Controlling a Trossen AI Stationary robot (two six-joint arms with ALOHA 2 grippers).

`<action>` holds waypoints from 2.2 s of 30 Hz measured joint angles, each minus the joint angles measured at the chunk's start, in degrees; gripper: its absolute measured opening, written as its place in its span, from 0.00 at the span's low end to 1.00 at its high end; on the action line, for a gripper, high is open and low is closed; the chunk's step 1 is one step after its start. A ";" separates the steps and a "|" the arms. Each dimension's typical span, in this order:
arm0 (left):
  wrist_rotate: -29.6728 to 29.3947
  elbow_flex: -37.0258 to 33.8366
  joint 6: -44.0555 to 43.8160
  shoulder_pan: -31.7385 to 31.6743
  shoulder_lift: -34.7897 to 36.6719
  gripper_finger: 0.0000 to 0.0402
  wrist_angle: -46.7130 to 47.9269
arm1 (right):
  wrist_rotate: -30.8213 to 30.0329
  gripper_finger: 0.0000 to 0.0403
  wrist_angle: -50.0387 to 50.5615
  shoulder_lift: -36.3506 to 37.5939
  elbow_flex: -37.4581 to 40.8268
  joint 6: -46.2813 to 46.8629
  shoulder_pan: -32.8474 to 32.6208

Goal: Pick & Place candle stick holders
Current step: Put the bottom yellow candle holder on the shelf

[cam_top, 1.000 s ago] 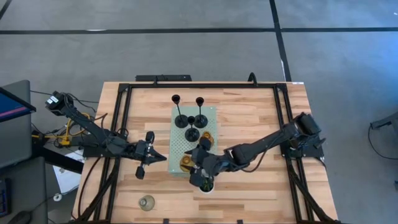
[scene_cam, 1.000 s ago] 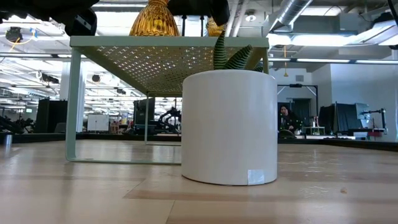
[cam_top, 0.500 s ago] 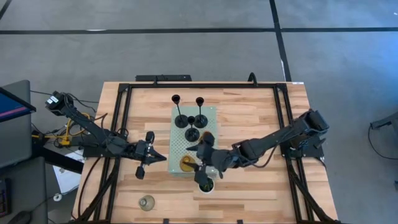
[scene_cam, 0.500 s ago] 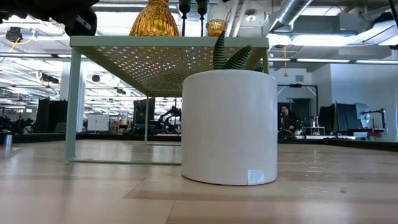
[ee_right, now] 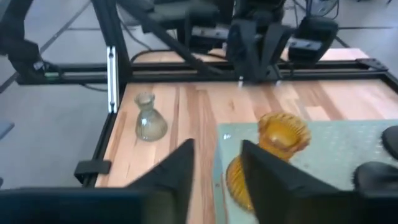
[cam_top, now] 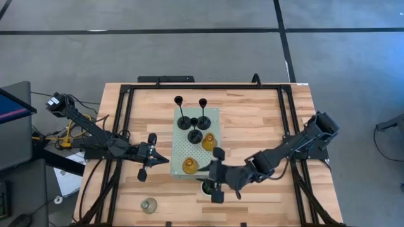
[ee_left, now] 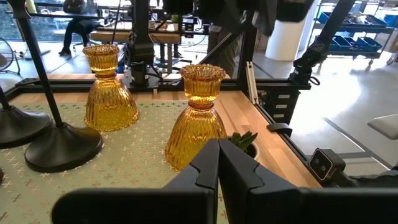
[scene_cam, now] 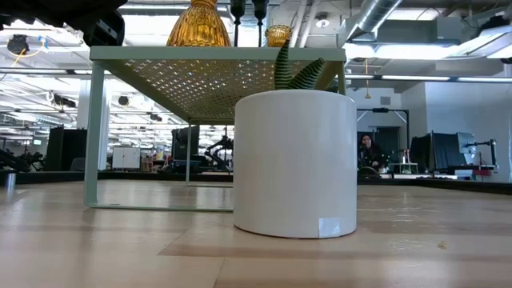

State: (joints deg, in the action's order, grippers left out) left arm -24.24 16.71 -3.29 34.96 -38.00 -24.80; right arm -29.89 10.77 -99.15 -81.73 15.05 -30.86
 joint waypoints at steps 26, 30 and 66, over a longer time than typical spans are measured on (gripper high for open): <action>0.12 0.00 0.00 0.02 0.02 0.02 -0.02 | 2.80 0.00 -6.49 -7.74 0.07 1.07 5.48; 0.12 0.00 0.00 0.01 0.02 0.02 -0.02 | 2.82 0.00 -6.51 -7.76 0.05 0.87 6.69; 3.41 0.00 -3.18 0.00 -8.61 0.02 -11.92 | -20.18 0.00 13.57 0.61 -0.08 7.29 -3.65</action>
State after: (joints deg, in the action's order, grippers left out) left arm -20.83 16.71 -6.46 34.96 -46.61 -36.72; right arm -50.07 24.34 -98.54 -81.82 22.34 -34.51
